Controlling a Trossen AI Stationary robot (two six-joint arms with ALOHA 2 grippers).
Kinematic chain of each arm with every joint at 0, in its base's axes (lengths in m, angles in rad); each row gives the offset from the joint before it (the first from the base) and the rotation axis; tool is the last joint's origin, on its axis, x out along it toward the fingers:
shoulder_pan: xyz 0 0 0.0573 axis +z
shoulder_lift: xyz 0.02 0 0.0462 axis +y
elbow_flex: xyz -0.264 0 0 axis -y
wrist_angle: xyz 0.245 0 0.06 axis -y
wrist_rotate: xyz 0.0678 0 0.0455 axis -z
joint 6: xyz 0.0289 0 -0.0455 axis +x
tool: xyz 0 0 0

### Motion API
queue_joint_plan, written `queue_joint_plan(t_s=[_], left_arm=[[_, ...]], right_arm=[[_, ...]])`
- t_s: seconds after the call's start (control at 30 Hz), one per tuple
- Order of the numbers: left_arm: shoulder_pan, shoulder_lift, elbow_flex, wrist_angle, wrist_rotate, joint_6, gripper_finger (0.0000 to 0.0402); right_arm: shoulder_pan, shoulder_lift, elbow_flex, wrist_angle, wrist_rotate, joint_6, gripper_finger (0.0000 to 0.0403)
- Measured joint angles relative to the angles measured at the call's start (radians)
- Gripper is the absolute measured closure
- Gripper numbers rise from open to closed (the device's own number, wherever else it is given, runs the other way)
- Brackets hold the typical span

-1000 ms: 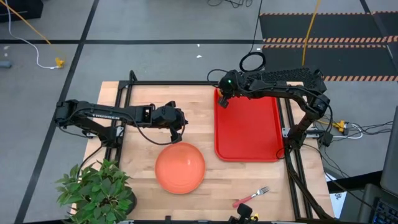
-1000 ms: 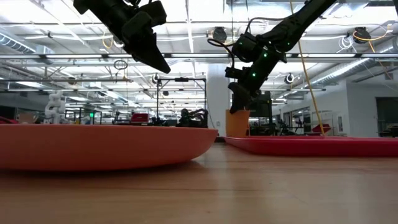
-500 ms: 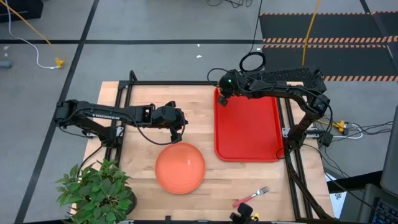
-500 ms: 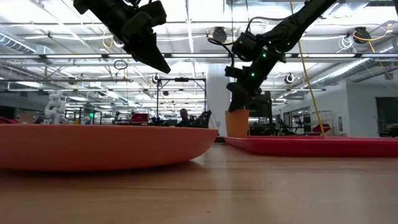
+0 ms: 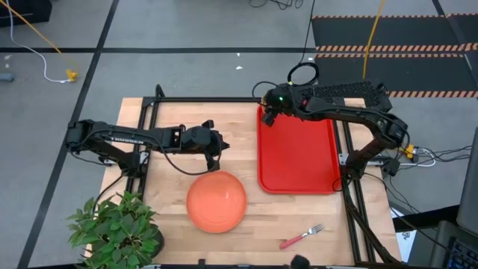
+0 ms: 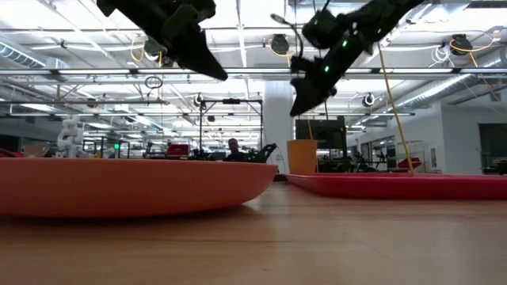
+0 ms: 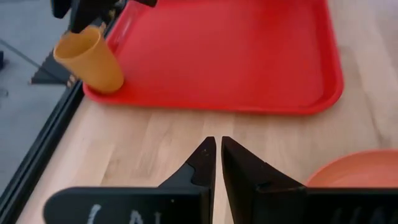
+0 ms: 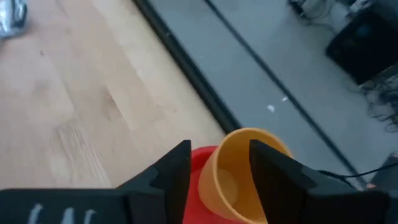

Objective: Pick and place plate/cup/fork/spoon on tray
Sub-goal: Put the orange plate on the red table tray to the bottom of the orange cup

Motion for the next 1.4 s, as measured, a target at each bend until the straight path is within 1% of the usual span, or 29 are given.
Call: queue_joint_plan(t_s=[0.1, 0.2, 0.43, 0.53, 0.7, 0.77, 0.87, 0.97, 1.03, 1.17, 1.3, 1.4], left_arm=[[-0.018, 0.0, 0.0, 0.032, 0.0, 0.01, 0.0371], [-0.052, 0.0, 0.01, 0.042, 0.0, 0.026, 0.0371], [-0.201, 0.0, 0.104, -0.014, 0.0, 0.037, 0.0371], [-0.282, 0.007, 0.133, -0.038, -0.015, 0.044, 0.0371], [-0.429, 0.06, 0.238, -0.188, -0.073, 0.048, 0.0371], [-0.473, 0.091, 0.277, -0.222, -0.105, 0.048, 0.0371], [-0.519, 0.139, 0.305, -0.225, -0.102, 0.081, 0.0371], [-0.552, 0.177, 0.307, -0.238, -0.019, 0.136, 0.0371], [-0.568, 0.197, 0.307, -0.244, 0.024, 0.111, 0.0371], [-0.586, 0.231, 0.307, -0.269, 0.037, 0.043, 0.0371], [-0.604, 0.268, 0.307, -0.31, 0.065, 0.037, 0.0371], [-0.613, 0.293, 0.307, -0.317, 0.096, 0.026, 0.0371]], right_arm=[[0.036, -0.08, -0.005, -0.082, 0.003, 0.016, 0.0236], [0.082, -0.171, -0.04, -0.132, 0.003, 0.055, 0.0232], [0.195, -0.401, -0.217, -0.135, 0.002, 0.171, 0.0232], [0.255, -0.49, -0.288, -0.164, 0.001, 0.263, 0.0232], [0.388, -0.573, -0.326, -0.273, 0.001, 0.478, 0.0232], [0.455, -0.581, -0.327, -0.264, 0.002, 0.55, 0.0232], [0.567, -0.572, -0.327, -0.179, 0.028, 0.618, 0.0232], [0.675, -0.542, -0.327, -0.065, 0.099, 0.639, 0.0232], [0.726, -0.518, -0.326, 0.001, 0.134, 0.646, 0.0232], [0.799, -0.477, -0.32, 0.087, 0.186, 0.648, 0.0232], [0.851, -0.438, -0.319, 0.148, 0.196, 0.672, 0.0232], [0.892, -0.409, -0.319, 0.186, 0.242, 0.703, 0.0232]])
